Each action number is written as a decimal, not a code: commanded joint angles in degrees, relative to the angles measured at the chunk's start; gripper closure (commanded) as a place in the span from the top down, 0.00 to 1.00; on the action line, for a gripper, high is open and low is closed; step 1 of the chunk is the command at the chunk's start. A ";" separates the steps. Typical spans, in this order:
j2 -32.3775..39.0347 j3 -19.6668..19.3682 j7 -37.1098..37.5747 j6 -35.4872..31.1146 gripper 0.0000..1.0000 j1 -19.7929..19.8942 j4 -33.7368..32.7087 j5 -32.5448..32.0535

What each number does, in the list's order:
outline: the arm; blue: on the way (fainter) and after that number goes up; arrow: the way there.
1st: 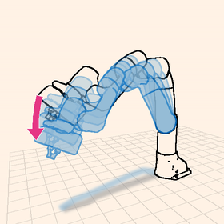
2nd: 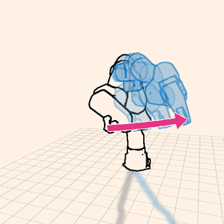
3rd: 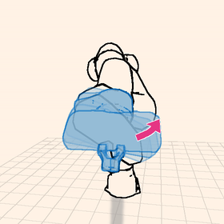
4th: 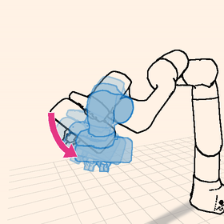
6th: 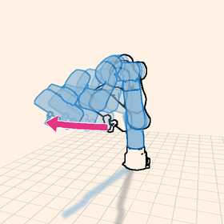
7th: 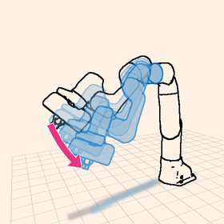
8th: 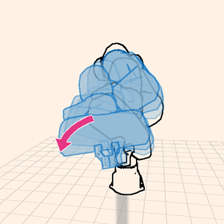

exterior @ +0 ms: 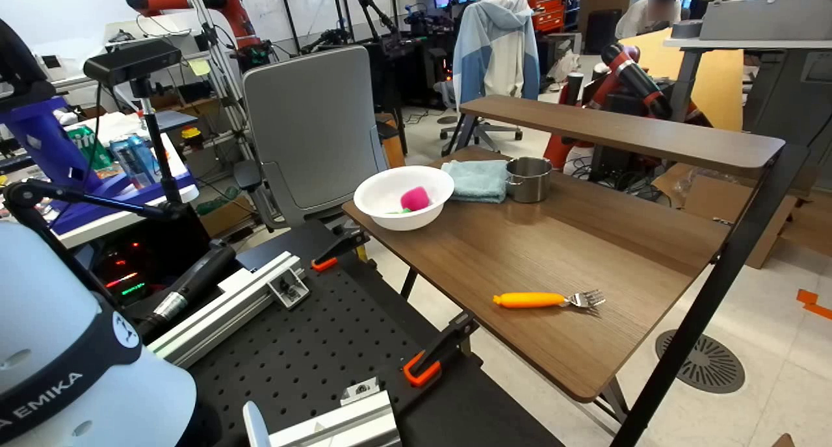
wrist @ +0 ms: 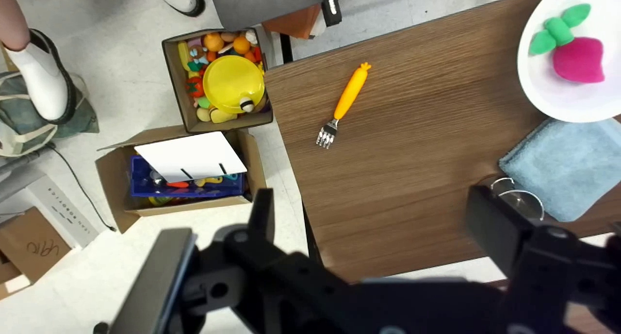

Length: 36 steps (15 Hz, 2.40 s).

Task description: Slide the towel to the right on the desk

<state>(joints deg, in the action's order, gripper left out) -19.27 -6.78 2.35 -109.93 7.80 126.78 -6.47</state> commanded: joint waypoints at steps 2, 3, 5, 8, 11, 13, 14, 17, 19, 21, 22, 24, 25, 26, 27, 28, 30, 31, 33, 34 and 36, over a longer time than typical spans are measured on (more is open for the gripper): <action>6.30 2.99 5.94 -4.19 1.00 -2.09 -3.21 2.02; 8.04 3.81 7.33 -5.07 1.00 -2.79 -4.02 2.61; 11.33 5.43 9.80 -7.31 1.00 -4.16 -5.45 2.82; 16.69 7.68 13.87 -9.92 1.00 -6.31 -8.50 1.81; 23.94 9.12 17.68 -13.21 1.00 -8.52 -13.00 1.06; 27.79 9.74 18.95 -14.76 1.00 -10.38 -15.56 1.64; 29.94 9.98 20.27 -15.76 1.00 -11.50 -16.86 0.91; 35.92 10.35 22.50 -18.14 1.00 -15.16 -20.36 -0.32; 39.77 10.33 22.83 -18.70 1.00 -17.60 -22.94 -0.84; 38.86 10.10 21.63 -18.92 1.00 -18.26 -20.98 0.43; 39.98 10.09 21.69 -18.92 1.00 -18.90 -21.57 0.35; 39.90 9.83 21.70 -18.92 1.00 -18.85 -21.54 0.32; 39.68 9.67 21.67 -18.92 1.00 -18.64 -21.58 0.31; 39.53 9.65 21.68 -18.91 1.00 -18.61 -21.53 0.30; 39.48 9.66 21.68 -18.91 1.00 -18.61 -21.52 0.30; 39.47 9.68 21.68 -18.91 1.00 -18.66 -21.48 0.30; 39.36 9.64 22.39 -20.12 1.00 -18.66 -21.13 0.66; 39.80 9.42 23.84 -20.96 1.00 -19.00 -21.18 0.36; 41.01 9.62 24.03 -21.44 1.00 -19.15 -21.61 0.71; 41.46 9.82 23.88 -21.91 1.00 -19.20 -21.50 1.16; 42.93 10.45 23.03 -24.30 1.00 -19.28 -21.09 2.64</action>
<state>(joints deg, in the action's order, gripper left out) 21.97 3.56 25.26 -130.67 -10.98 105.57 -5.73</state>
